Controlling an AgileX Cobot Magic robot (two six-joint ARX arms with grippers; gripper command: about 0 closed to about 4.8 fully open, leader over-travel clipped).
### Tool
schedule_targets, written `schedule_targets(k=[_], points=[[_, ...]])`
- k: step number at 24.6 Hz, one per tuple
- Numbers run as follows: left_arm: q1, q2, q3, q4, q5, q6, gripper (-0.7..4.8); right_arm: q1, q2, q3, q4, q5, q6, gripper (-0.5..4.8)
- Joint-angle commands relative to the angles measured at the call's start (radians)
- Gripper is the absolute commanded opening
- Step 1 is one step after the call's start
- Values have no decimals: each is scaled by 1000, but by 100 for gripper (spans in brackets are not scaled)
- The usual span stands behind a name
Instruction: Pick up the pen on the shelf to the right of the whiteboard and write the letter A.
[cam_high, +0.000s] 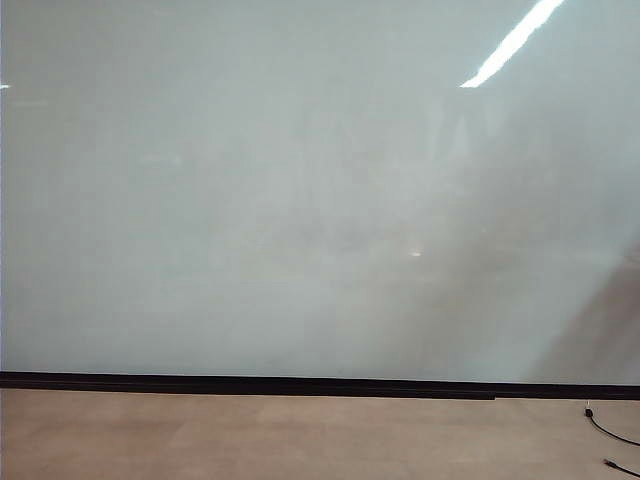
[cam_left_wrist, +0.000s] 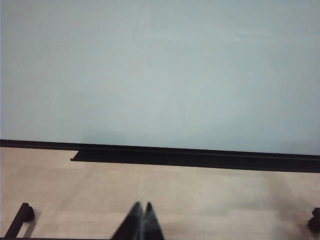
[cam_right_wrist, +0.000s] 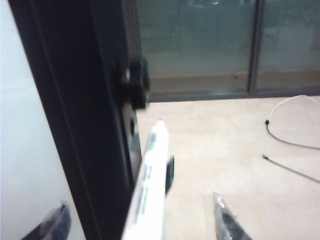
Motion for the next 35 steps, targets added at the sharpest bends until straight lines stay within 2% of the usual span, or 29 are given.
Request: schedule_targets(k=[1,5,14,17,35], points=[[0,0,2,8,0,4,-5,-1,-21,4,21,-3,-7,362],[0,0,2,8,0,4,-4,-1,-23,3,21,-3,-7,324],[0,0,2,8,0,4,-5,2,-23,4,21,1,-26,300],[0,0,2,8,0,4,-5,2,-22,4,21,6,-26,260],[0,0,2,8,0,4,-5,4,-16,4,11,37,-18,260]])
